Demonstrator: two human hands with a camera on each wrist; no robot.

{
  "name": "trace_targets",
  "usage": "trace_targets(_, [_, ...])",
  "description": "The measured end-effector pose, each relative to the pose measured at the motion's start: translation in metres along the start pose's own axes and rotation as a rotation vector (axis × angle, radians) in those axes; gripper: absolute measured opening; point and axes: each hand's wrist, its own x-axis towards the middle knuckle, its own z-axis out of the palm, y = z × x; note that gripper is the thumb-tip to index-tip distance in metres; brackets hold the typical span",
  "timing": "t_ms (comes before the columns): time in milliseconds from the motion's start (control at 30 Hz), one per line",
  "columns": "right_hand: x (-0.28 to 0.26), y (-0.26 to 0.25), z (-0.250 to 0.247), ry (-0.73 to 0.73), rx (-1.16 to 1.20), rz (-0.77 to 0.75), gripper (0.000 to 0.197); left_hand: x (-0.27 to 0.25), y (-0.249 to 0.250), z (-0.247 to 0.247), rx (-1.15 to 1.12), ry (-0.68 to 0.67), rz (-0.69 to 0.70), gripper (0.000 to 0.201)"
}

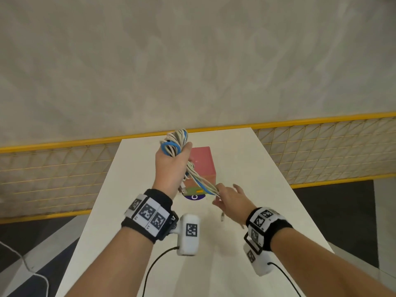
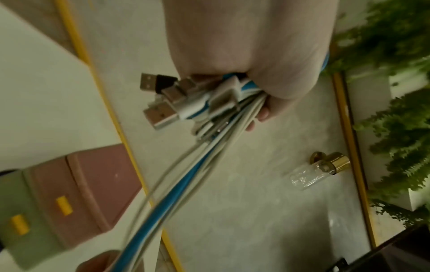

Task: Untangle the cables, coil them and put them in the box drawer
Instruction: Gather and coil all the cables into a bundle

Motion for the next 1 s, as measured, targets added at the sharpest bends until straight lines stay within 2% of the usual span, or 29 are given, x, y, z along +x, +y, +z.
trace_targets(33, [0.003, 0.001, -0.005, -0.047, 0.054, 0.023, 0.07, 0.0, -0.003, -0.001, 0.008, -0.011, 0.011, 0.013])
trace_targets(100, [0.008, -0.004, -0.018, -0.031, 0.206, -0.022, 0.113, 0.001, -0.005, -0.004, 0.039, -0.045, 0.048, 0.015])
trace_targets(167, [0.015, -0.023, -0.03, 0.062, 0.315, -0.128, 0.126, -0.002, -0.005, -0.003, 0.034, -0.104, 0.062, 0.018])
trace_targets(200, [0.019, -0.035, -0.033, 0.1, 0.406, -0.166, 0.121, -0.005, -0.005, -0.001, 0.018, -0.141, 0.051, 0.019])
trace_targets(233, [0.022, -0.044, -0.034, 0.11, 0.543, -0.203, 0.107, -0.009, -0.005, 0.002, 0.002, -0.174, 0.032, 0.019])
trace_targets(267, [0.023, -0.054, -0.034, 0.1, 0.669, -0.225, 0.082, -0.013, -0.002, 0.005, -0.016, -0.199, 0.014, 0.015])
trace_targets(333, [0.022, -0.063, -0.024, 0.031, 0.73, -0.189, 0.016, -0.015, 0.003, 0.007, -0.061, -0.251, 0.0, 0.015])
trace_targets(367, [0.022, -0.062, -0.017, 0.016, 0.714, -0.153, 0.015, -0.014, 0.004, 0.005, -0.074, -0.295, 0.01, 0.02])
trace_targets(433, [0.018, -0.055, -0.007, -0.004, 0.645, -0.15, 0.026, -0.012, 0.007, -0.002, -0.108, -0.424, 0.049, 0.031])
trace_targets(533, [0.014, -0.042, -0.012, -0.052, 0.477, -0.206, 0.012, -0.015, 0.004, -0.012, -0.168, -0.611, 0.022, 0.026])
trace_targets(667, [0.014, -0.031, -0.028, -0.052, 0.177, -0.219, 0.016, -0.021, 0.0, -0.02, -0.027, -0.742, -0.082, 0.026])
trace_targets(733, [0.016, -0.032, -0.038, -0.036, 0.026, -0.181, 0.022, -0.021, -0.003, -0.022, 0.071, -0.742, -0.131, 0.035])
trace_targets(833, [0.019, -0.032, -0.052, 0.007, -0.102, -0.14, 0.026, -0.017, -0.009, -0.026, 0.207, -0.627, -0.167, 0.037])
trace_targets(900, [0.022, -0.034, -0.057, 0.033, -0.114, -0.12, 0.029, -0.015, -0.014, -0.024, 0.307, -0.554, -0.15, 0.029])
trace_targets(967, [0.026, -0.039, -0.062, 0.054, -0.039, -0.124, 0.04, -0.016, -0.018, -0.019, 0.361, -0.522, -0.141, 0.011])
trace_targets(1000, [0.028, -0.042, -0.064, 0.051, 0.029, -0.139, 0.047, -0.016, -0.022, -0.015, 0.389, -0.51, -0.134, 0.017])
